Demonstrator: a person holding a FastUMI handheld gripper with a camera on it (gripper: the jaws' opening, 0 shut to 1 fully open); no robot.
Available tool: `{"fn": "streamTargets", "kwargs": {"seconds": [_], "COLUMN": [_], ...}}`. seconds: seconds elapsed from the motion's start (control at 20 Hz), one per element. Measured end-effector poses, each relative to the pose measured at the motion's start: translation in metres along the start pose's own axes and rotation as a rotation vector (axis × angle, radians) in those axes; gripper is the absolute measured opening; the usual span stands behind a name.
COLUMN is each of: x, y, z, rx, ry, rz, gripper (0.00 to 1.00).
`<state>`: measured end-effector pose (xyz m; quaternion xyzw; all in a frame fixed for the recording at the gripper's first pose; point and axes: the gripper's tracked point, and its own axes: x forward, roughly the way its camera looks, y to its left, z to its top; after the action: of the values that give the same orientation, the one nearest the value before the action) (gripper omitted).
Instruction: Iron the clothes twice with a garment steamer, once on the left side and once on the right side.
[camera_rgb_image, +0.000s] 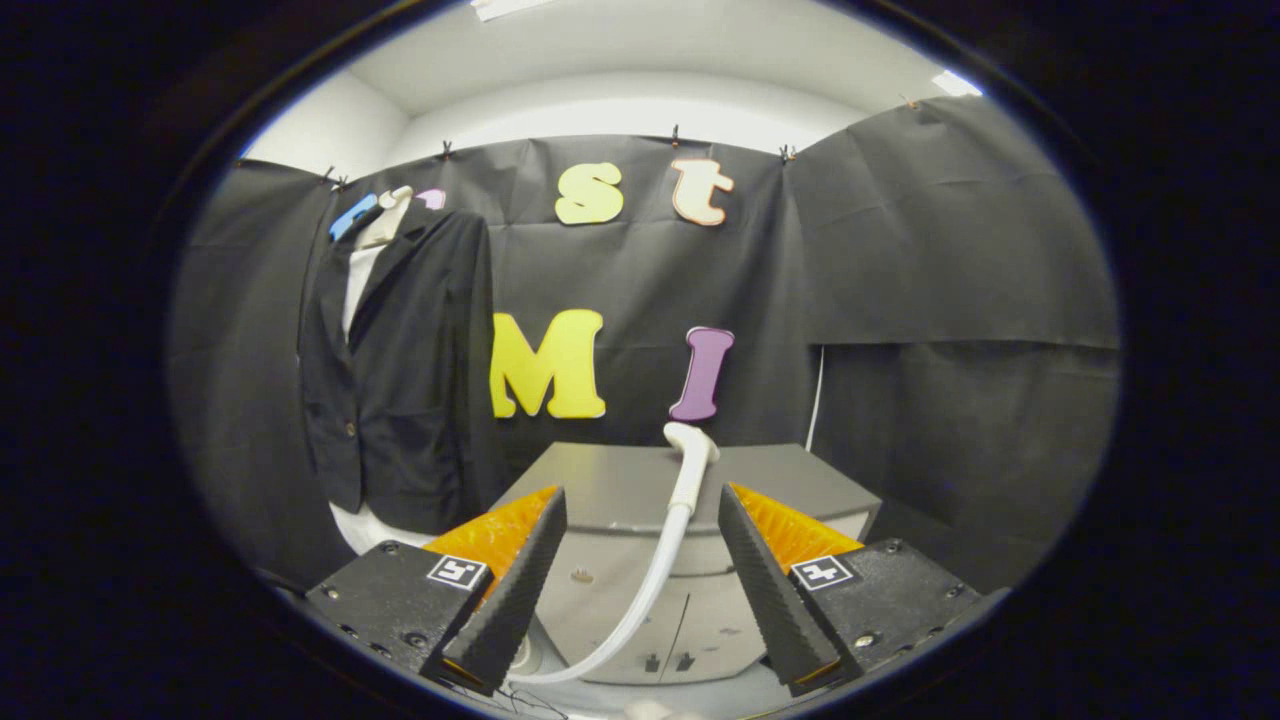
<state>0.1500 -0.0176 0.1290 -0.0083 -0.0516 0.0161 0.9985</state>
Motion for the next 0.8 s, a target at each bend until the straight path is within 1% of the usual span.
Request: {"fn": "streamTargets", "kwargs": {"seconds": [0.15, 0.25, 0.45, 0.65, 0.75, 0.8], "x": [0.064, 0.103, 0.173, 0.227, 0.250, 0.260], "y": [-0.003, -0.003, -0.007, -0.028, -0.044, -0.045], "z": [0.021, 0.025, 0.014, -0.010, -0.020, -0.029], "rx": [-0.010, -0.019, 0.014, 0.011, 0.007, 0.012], "ry": [0.006, 0.037, 0.116, 0.192, 0.227, 0.257], "rz": [0.022, 0.036, 0.069, 0.043, 0.012, 0.019], "gripper": [0.96, 0.96, 0.96, 0.96, 0.96, 0.96]}}
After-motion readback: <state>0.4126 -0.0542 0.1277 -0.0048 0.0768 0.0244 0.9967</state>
